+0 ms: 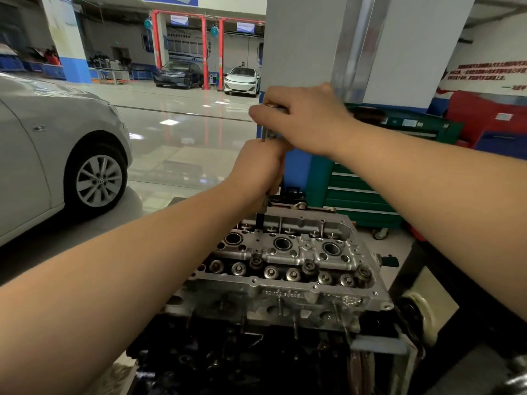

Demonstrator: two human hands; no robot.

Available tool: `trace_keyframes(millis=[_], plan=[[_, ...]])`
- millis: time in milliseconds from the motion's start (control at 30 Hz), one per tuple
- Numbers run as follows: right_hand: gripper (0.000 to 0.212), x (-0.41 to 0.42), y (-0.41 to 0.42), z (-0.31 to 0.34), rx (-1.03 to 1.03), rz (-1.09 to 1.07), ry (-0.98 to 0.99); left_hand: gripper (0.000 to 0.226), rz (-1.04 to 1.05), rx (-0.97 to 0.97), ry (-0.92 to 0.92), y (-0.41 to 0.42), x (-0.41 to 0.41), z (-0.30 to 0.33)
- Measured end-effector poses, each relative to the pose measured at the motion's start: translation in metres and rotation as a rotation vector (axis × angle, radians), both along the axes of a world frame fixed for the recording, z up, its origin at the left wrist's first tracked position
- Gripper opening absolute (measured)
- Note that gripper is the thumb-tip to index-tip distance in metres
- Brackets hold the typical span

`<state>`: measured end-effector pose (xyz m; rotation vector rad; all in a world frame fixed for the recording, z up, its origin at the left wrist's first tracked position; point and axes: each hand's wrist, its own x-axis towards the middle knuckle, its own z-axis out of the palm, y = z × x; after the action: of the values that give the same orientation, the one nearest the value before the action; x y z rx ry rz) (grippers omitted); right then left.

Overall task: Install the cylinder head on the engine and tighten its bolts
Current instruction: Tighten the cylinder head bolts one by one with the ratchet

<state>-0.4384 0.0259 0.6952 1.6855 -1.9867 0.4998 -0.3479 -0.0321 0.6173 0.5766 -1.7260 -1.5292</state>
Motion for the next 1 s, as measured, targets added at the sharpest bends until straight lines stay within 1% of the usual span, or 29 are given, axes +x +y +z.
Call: trace_keyframes(millis=[67,100,133,167,200,300,367,500,600,667,733,767,867,933,967,1000], plan=[[0.036,-0.011,0.001,-0.003,0.046,0.247,-0.273,0.036,-0.119,0.033,0.056,0.003,0.001,0.000],[0.035,-0.014,0.001,-0.005,0.045,0.326,-0.380,0.037,-0.143,0.042,0.066,0.002,0.001,-0.001],[0.034,-0.014,0.000,-0.007,0.028,0.360,-0.419,0.038,-0.152,0.049,0.068,0.001,0.001,-0.003],[0.033,-0.014,-0.002,-0.009,-0.003,0.354,-0.395,0.039,-0.150,0.047,0.069,-0.001,0.002,-0.004],[0.033,-0.012,-0.004,-0.010,-0.028,0.319,-0.324,0.043,-0.145,0.033,0.074,-0.003,0.003,-0.005],[0.048,-0.003,-0.007,-0.007,-0.109,0.130,-0.028,0.054,-0.156,-0.010,0.077,-0.008,0.005,-0.009],[0.055,0.001,-0.007,-0.004,-0.110,0.055,0.073,0.055,-0.173,-0.013,0.082,-0.009,0.006,-0.011],[0.061,0.004,-0.009,-0.001,-0.084,-0.117,0.181,0.055,-0.250,0.016,0.078,-0.013,0.006,-0.010],[0.063,0.010,-0.012,0.000,-0.088,-0.237,0.207,0.050,-0.312,0.036,0.073,-0.015,0.007,-0.011],[0.063,0.010,-0.012,0.000,-0.079,-0.262,0.209,0.046,-0.318,0.042,0.071,-0.016,0.007,-0.011],[0.063,0.005,-0.010,0.004,-0.014,-0.230,0.158,0.042,-0.308,0.041,0.059,-0.015,0.006,-0.010],[0.065,0.001,-0.008,0.008,0.046,-0.191,0.101,0.041,-0.308,0.040,0.051,-0.014,0.005,-0.009],[0.077,-0.008,-0.001,0.025,0.231,-0.046,-0.156,0.047,-0.335,0.032,0.036,-0.014,0.004,-0.009],[0.089,-0.013,0.002,0.035,0.307,0.007,-0.323,0.052,-0.370,0.033,0.039,-0.014,0.005,-0.010],[0.089,-0.016,0.002,0.040,0.339,0.026,-0.374,0.053,-0.385,0.036,0.040,-0.014,0.006,-0.010],[0.082,-0.018,0.002,0.045,0.372,0.042,-0.396,0.052,-0.394,0.040,0.041,-0.014,0.007,-0.010]])
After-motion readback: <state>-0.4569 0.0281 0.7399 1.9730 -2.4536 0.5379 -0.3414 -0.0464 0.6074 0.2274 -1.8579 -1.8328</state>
